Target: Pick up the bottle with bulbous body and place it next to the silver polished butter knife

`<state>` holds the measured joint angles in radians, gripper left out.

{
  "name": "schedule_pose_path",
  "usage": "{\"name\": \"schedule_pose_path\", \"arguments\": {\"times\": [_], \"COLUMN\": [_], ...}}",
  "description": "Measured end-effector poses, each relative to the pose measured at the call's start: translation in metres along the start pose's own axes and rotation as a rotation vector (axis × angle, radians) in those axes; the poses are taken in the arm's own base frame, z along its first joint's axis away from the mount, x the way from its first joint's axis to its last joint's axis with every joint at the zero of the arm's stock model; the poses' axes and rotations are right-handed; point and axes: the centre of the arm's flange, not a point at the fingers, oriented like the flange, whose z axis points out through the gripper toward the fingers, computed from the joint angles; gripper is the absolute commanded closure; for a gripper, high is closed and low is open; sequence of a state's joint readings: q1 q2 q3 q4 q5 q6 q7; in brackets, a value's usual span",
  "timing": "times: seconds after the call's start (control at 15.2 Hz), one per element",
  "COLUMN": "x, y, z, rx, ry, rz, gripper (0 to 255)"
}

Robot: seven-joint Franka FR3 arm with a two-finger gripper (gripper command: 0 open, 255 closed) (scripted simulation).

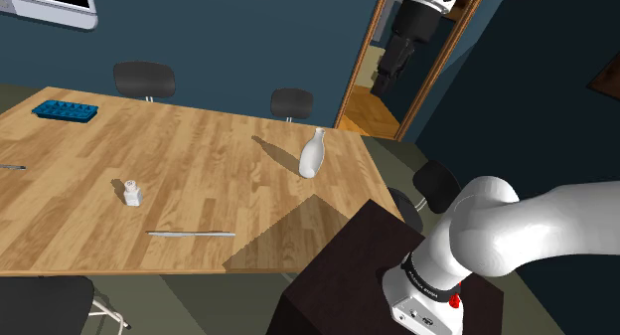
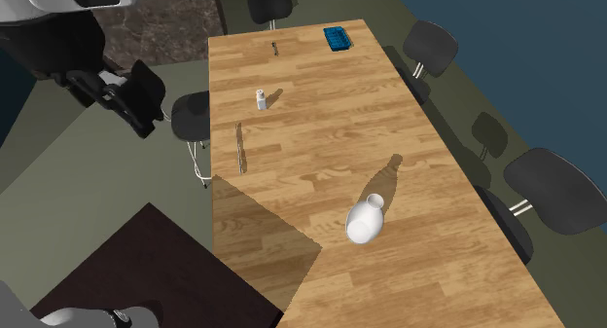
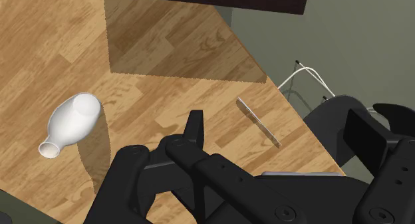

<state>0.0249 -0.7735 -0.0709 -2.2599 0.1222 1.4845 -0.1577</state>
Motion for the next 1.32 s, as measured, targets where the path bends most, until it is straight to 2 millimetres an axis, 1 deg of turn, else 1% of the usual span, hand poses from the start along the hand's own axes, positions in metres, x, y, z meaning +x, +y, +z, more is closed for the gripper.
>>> {"name": "schedule_pose_path", "arguments": {"times": [0.07, 0.26, 0.73, 0.92, 1.25, 1.32], "x": [0.000, 0.014, 0.052, 0.072, 0.104, 0.107], "y": [0.000, 0.017, 0.079, 0.104, 0.151, 0.159], "z": [0.000, 0.015, 0.066, 0.084, 0.120, 0.126], "rx": [0.000, -0.007, -0.032, -0.042, -0.060, -0.064], "ry": [0.000, -0.004, -0.015, -0.019, -0.025, -0.027], "rz": [0.000, 0.004, 0.014, 0.019, 0.027, 0.028], "gripper": [0, 0, 0, 0, 0, 0]}}
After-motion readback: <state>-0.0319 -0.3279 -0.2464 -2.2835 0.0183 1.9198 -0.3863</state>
